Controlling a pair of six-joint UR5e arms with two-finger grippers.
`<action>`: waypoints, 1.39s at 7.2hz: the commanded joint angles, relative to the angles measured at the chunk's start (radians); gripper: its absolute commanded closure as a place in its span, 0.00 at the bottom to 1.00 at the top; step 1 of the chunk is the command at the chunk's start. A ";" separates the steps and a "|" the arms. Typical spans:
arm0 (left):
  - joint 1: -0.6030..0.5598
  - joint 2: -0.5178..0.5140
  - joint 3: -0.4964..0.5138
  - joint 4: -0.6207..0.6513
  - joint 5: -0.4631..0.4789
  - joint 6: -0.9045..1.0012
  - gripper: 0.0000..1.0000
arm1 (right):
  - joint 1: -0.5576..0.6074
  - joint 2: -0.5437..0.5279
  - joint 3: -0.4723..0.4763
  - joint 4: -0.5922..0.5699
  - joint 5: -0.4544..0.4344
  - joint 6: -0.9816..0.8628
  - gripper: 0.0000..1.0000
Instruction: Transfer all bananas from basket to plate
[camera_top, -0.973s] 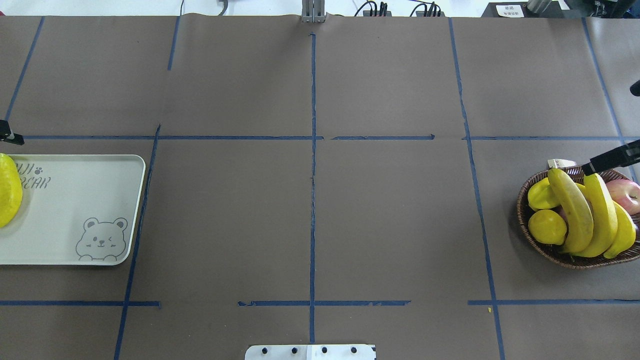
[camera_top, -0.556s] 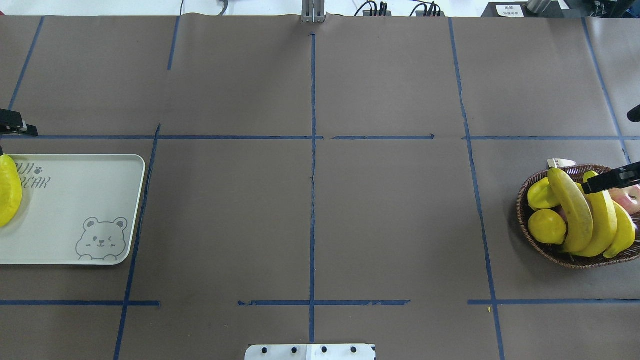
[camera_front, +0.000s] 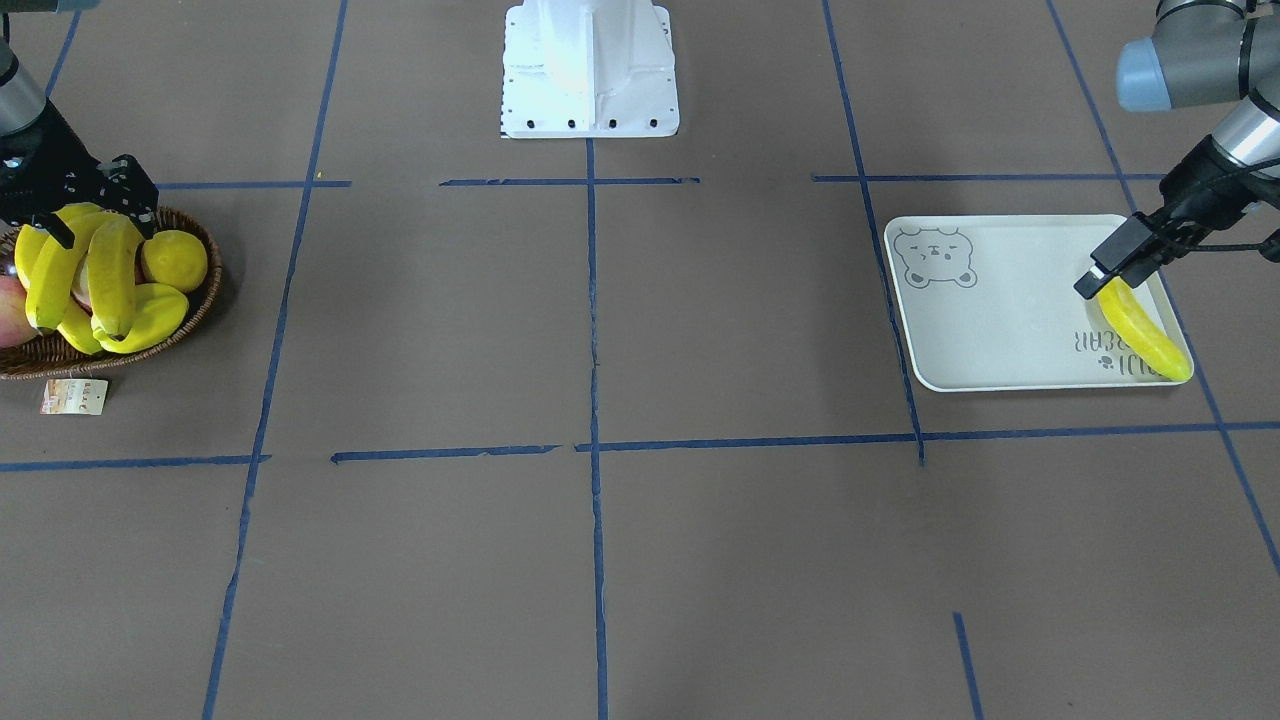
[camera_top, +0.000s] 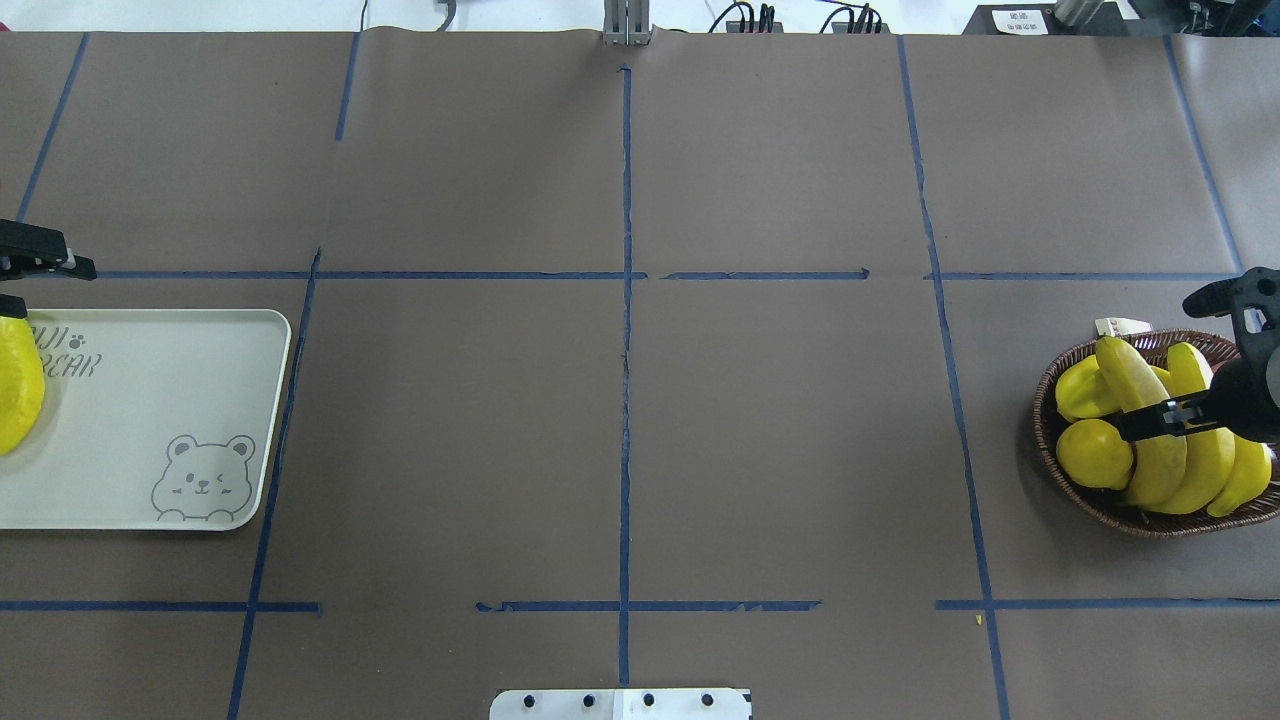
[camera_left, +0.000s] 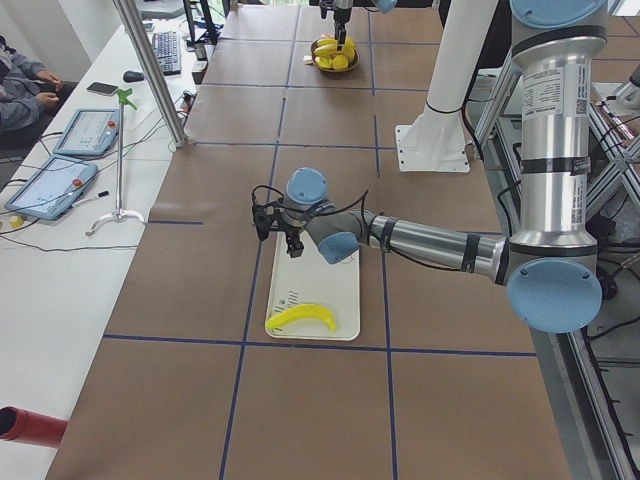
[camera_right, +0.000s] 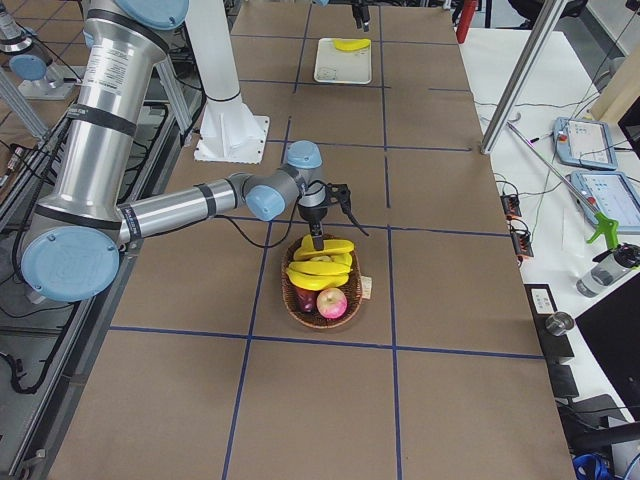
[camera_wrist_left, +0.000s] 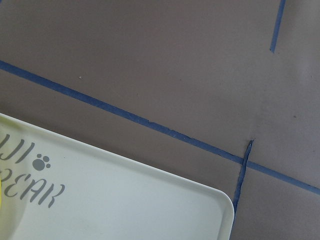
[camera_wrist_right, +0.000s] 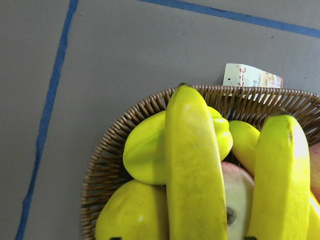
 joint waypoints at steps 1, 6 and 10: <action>0.001 0.000 0.001 0.000 0.000 0.000 0.00 | -0.036 -0.006 -0.009 0.001 -0.019 0.000 0.28; 0.007 0.001 0.002 0.000 0.000 0.000 0.00 | -0.057 -0.001 -0.046 -0.001 -0.050 -0.010 0.41; 0.017 0.001 0.005 0.000 0.000 0.000 0.00 | -0.054 0.004 -0.040 0.002 -0.048 -0.016 0.91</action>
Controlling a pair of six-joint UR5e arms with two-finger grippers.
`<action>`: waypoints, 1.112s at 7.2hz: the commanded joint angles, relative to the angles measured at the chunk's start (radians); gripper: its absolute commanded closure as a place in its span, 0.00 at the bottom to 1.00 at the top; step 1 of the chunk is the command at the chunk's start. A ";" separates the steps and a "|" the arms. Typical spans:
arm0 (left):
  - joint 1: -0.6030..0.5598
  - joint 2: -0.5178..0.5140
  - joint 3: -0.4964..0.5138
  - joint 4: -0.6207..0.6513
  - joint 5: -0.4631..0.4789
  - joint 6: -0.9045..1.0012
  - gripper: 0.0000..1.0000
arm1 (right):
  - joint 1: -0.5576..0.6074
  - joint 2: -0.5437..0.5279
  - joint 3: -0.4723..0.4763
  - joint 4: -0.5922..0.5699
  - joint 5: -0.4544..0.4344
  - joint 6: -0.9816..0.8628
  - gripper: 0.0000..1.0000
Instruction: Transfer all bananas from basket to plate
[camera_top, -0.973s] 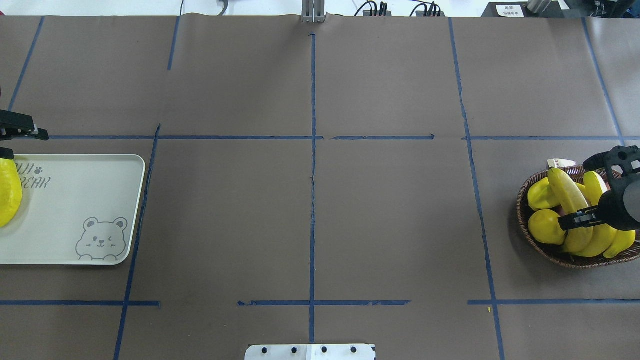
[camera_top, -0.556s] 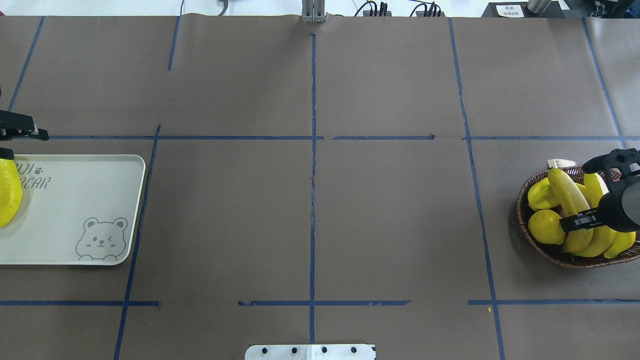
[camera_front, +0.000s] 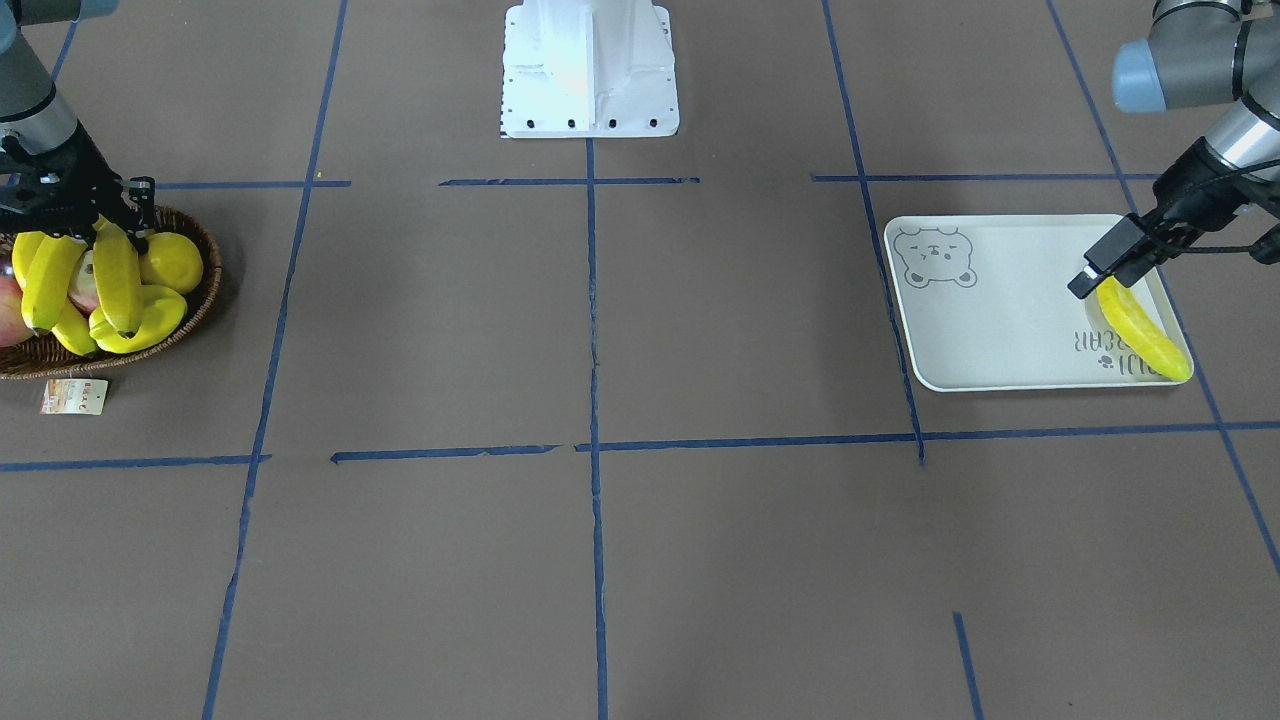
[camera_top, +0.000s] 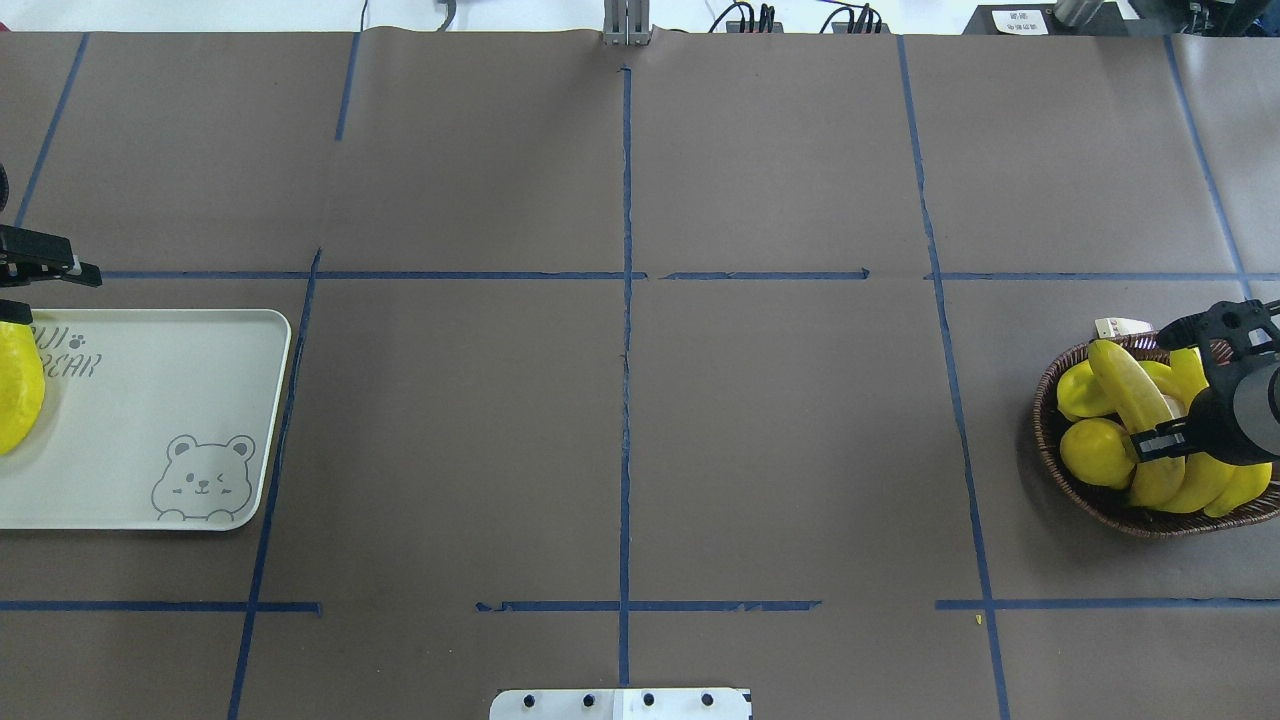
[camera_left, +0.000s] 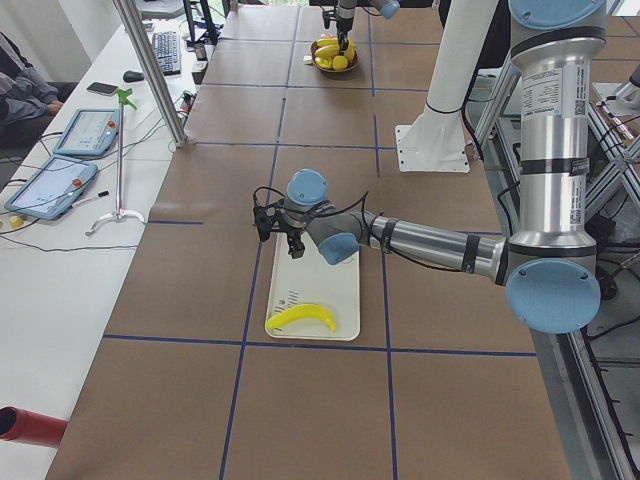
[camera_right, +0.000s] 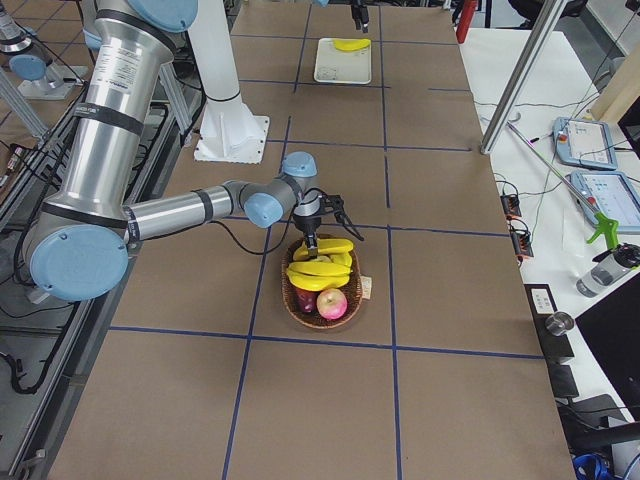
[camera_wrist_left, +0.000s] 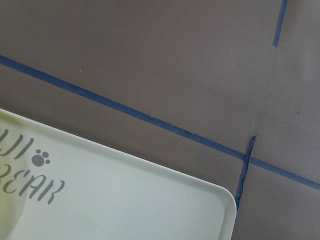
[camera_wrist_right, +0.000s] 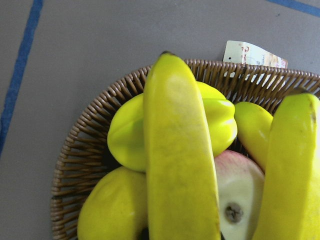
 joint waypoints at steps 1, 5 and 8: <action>0.004 -0.002 0.003 0.000 0.000 -0.002 0.00 | 0.015 0.002 0.018 -0.001 0.010 -0.006 0.96; 0.012 -0.002 -0.003 -0.044 -0.002 0.002 0.00 | 0.196 0.031 0.145 -0.051 0.211 -0.014 0.97; 0.061 -0.089 -0.006 -0.101 -0.012 -0.026 0.00 | 0.172 0.270 0.135 -0.169 0.234 0.003 0.96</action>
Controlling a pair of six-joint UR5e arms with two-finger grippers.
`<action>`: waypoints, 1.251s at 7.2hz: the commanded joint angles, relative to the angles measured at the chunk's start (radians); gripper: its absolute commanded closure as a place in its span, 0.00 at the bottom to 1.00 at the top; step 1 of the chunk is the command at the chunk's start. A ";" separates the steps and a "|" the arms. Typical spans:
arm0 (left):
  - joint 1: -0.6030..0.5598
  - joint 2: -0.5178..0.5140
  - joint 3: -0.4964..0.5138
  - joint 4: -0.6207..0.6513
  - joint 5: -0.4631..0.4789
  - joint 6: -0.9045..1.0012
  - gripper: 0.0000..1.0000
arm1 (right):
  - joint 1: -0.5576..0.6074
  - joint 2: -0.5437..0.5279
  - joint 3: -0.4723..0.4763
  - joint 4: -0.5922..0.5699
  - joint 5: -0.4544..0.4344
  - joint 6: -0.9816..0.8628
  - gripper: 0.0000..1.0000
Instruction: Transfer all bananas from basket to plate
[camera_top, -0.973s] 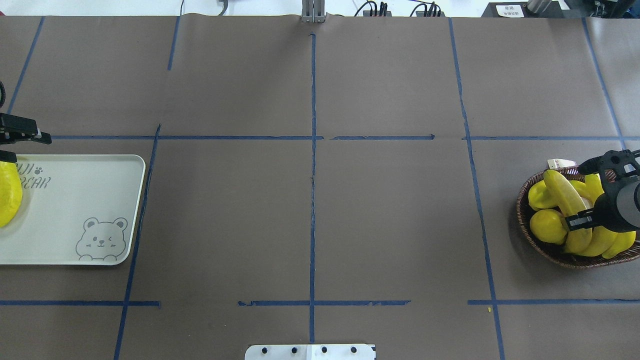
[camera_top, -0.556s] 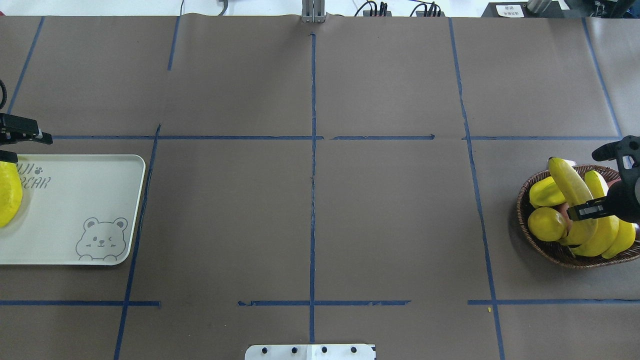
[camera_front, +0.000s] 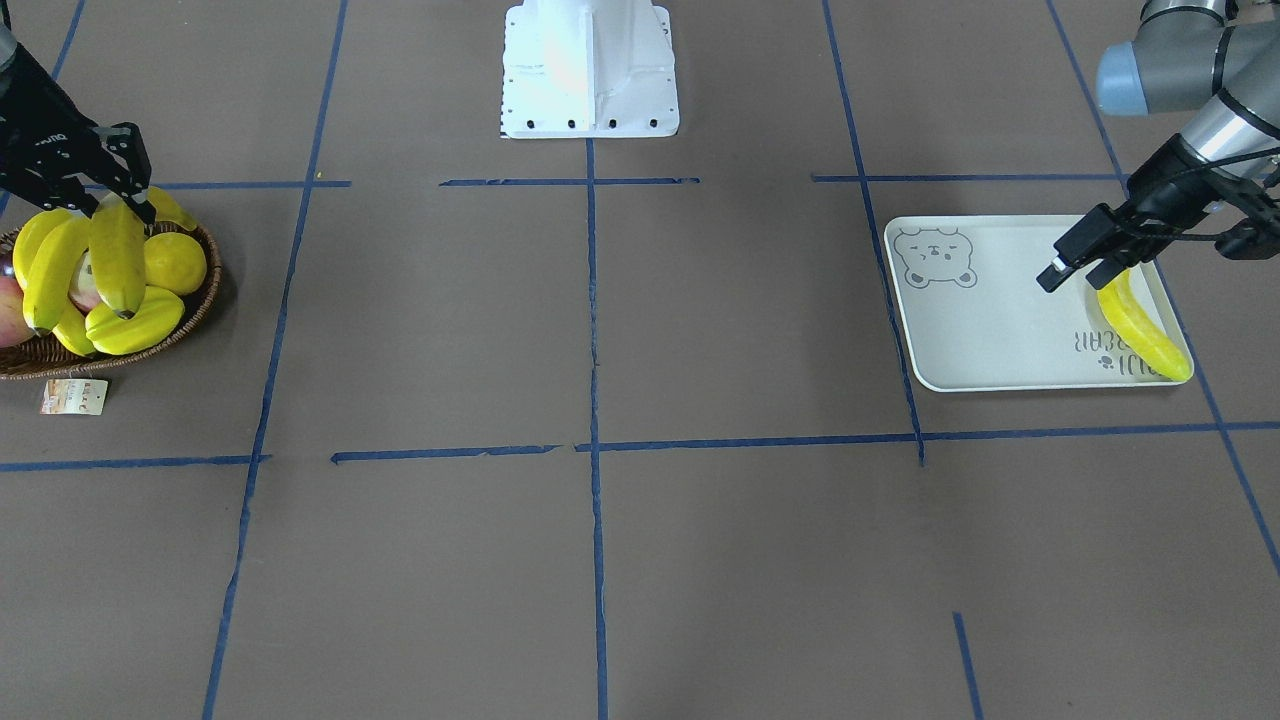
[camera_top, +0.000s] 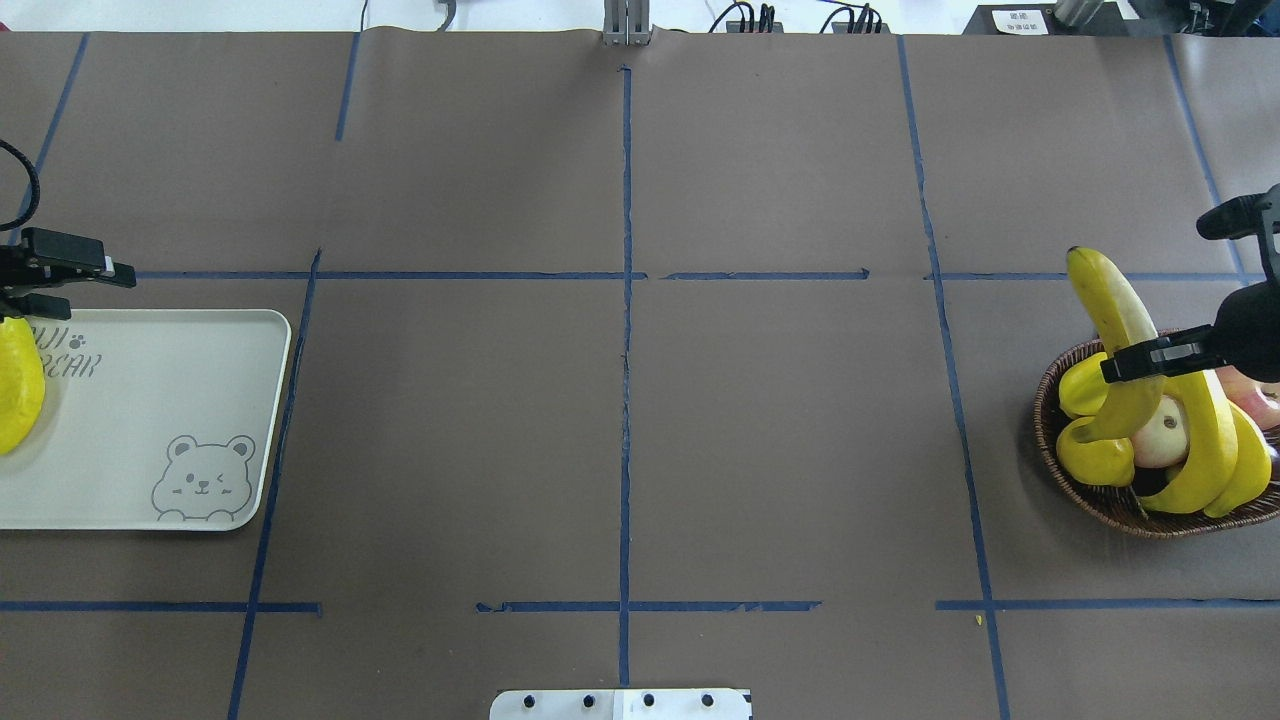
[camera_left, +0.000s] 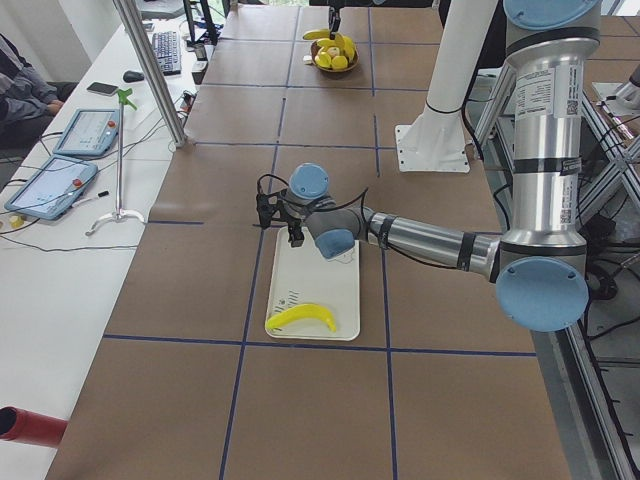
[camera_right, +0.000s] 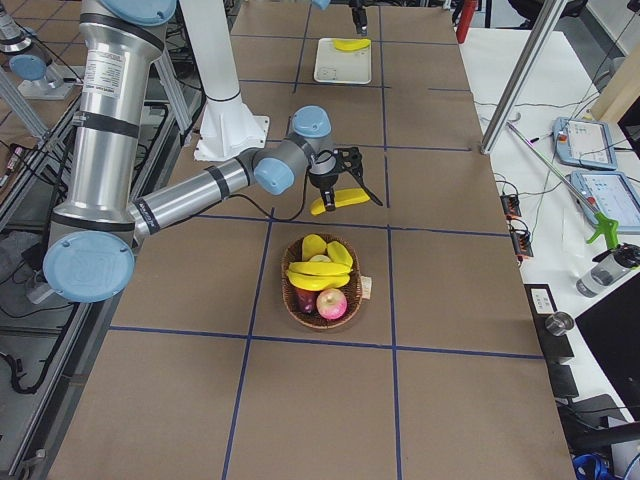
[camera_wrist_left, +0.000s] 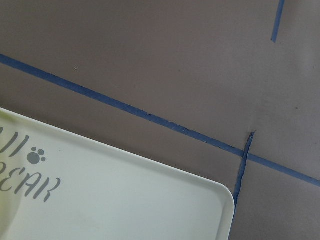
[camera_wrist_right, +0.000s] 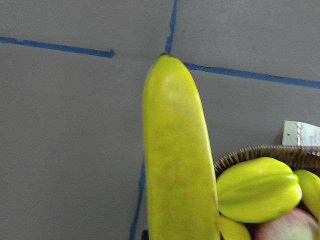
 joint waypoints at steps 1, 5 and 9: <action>0.038 -0.087 -0.002 -0.012 -0.001 -0.049 0.00 | -0.069 0.214 -0.033 -0.089 0.000 0.046 0.95; 0.110 -0.219 -0.026 -0.009 -0.001 -0.253 0.00 | -0.336 0.569 -0.154 -0.078 -0.219 0.455 0.97; 0.222 -0.449 -0.021 -0.009 0.008 -0.391 0.01 | -0.474 0.760 -0.356 0.067 -0.388 0.554 0.97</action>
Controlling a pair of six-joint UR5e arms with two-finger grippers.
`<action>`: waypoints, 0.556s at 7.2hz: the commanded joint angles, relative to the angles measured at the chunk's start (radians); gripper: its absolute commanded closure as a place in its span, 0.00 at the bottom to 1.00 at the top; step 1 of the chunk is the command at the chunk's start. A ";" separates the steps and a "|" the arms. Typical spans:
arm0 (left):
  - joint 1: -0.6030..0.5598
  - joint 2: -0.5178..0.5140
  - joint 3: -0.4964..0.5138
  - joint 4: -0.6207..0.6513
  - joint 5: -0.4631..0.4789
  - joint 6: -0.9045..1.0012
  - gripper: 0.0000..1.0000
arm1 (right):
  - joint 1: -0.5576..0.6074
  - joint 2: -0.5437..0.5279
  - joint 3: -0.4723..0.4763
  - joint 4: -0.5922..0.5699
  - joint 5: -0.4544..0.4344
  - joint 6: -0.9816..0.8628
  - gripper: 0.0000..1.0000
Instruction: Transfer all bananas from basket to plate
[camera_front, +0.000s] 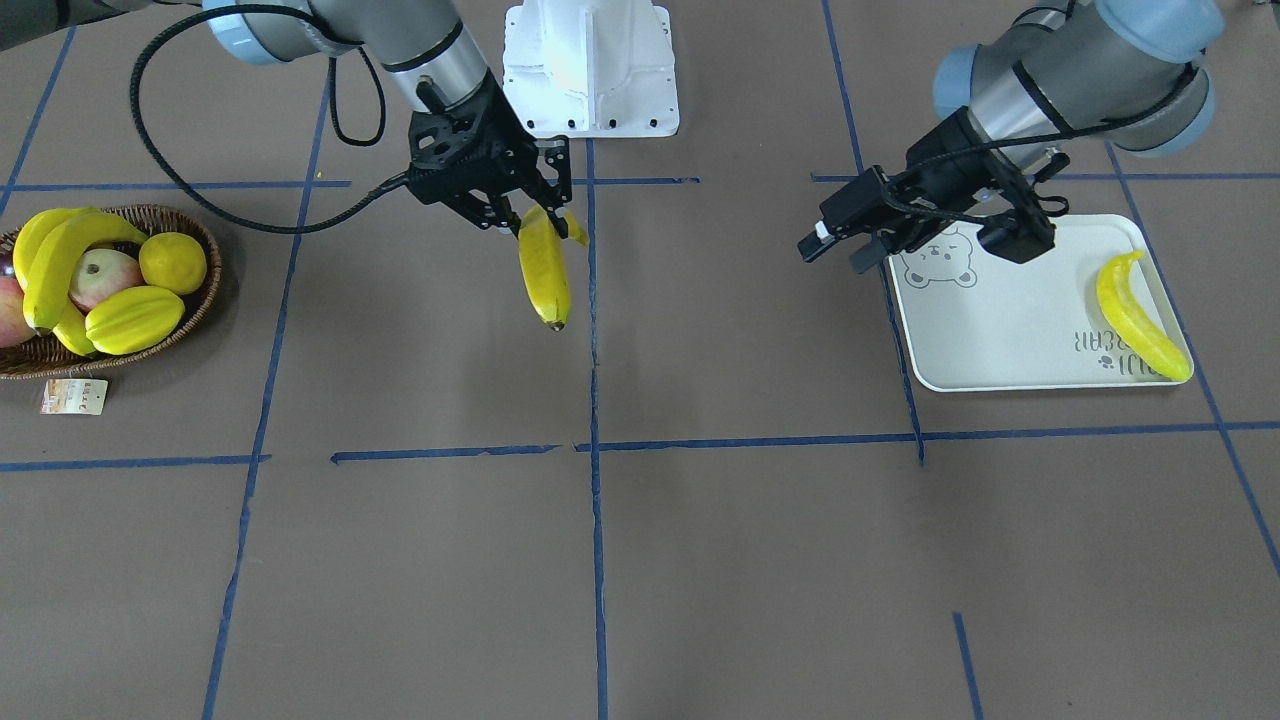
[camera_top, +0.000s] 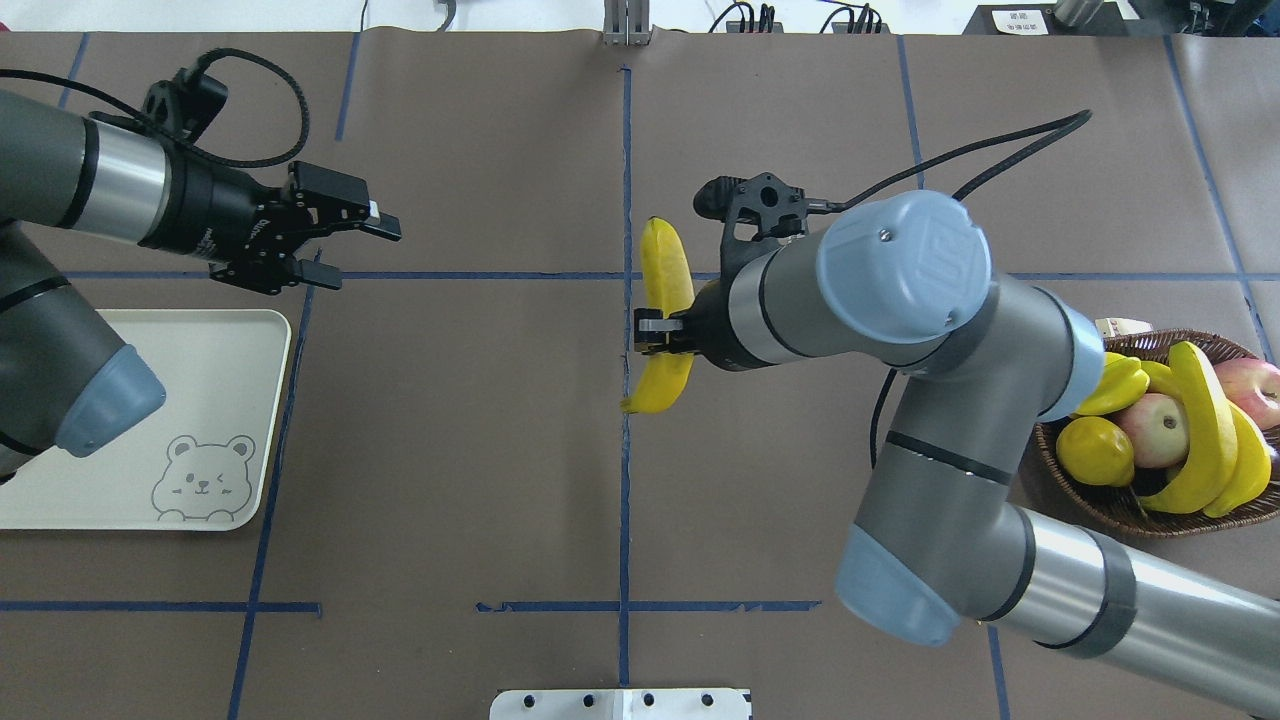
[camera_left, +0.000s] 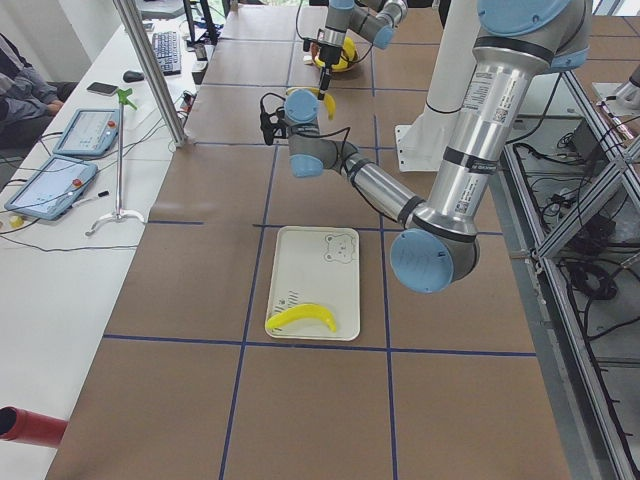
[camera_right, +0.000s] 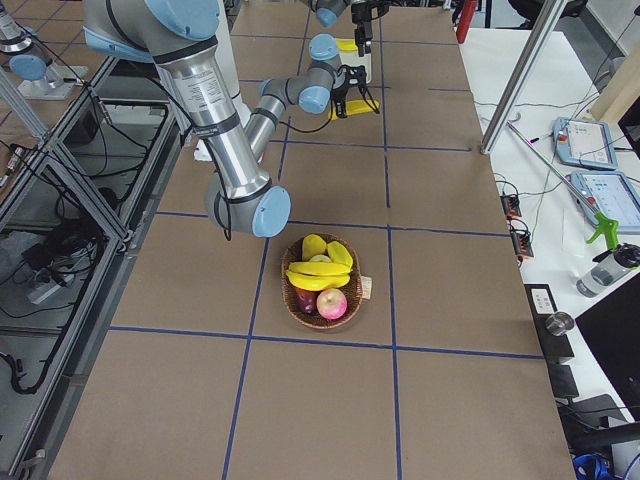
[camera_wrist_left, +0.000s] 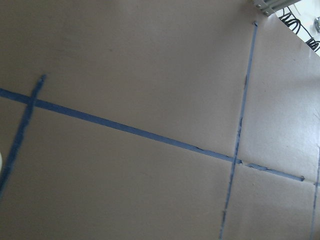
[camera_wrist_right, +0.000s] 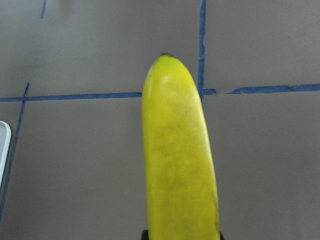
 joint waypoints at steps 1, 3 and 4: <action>0.050 -0.122 0.014 -0.001 0.017 -0.003 0.02 | -0.060 0.061 -0.145 0.207 -0.063 0.061 0.97; 0.152 -0.167 0.021 -0.004 0.205 -0.003 0.05 | -0.094 0.086 -0.192 0.316 -0.117 0.091 0.96; 0.171 -0.161 0.024 -0.004 0.218 -0.002 0.10 | -0.097 0.086 -0.187 0.319 -0.116 0.094 0.96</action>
